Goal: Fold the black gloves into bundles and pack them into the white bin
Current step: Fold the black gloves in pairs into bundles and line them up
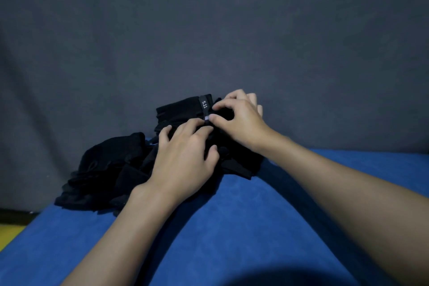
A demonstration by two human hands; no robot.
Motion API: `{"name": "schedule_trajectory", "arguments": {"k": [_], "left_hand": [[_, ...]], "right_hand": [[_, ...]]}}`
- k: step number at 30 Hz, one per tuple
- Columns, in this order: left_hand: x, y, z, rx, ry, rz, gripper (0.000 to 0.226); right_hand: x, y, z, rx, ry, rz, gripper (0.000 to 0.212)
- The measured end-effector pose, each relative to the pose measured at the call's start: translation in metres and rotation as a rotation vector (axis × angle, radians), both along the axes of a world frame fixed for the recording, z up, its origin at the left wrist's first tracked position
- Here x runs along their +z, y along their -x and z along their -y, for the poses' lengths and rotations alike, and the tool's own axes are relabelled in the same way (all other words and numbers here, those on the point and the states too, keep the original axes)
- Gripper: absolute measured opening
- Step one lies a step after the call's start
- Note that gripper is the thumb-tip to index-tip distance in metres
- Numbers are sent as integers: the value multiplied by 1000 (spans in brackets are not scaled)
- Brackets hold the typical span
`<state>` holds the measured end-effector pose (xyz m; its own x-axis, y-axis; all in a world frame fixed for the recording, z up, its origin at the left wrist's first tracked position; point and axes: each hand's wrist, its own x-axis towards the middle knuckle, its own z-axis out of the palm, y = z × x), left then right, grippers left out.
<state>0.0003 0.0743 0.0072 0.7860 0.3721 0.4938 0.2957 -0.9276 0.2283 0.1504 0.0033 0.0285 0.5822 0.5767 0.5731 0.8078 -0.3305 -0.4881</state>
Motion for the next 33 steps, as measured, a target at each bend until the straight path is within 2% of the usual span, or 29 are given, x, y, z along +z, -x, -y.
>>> {"name": "schedule_trajectory", "arguments": {"k": [3,7,12,19,24,30,33], "left_hand": [[0,1,0,-14,18,19,43],[2,2,0,-36,43,45,38],[7,5,-1,-46,80,140,32],[18,5,7,-109,91,272,24],[29,2,23,-164,101,418,21],[40,-5,50,-201,252,468,25],[45,-13,71,-232,462,402,38]], "right_hand": [[-3,-1,-3,-16,61,-38,30],[0,2,-8,-12,27,-121,15],[13,4,-5,13,-146,-173,4],[44,6,16,270,-503,-293,14],[60,9,54,280,-569,-276,13],[57,7,117,221,-545,-296,9],[46,14,148,239,-504,-338,8]]}}
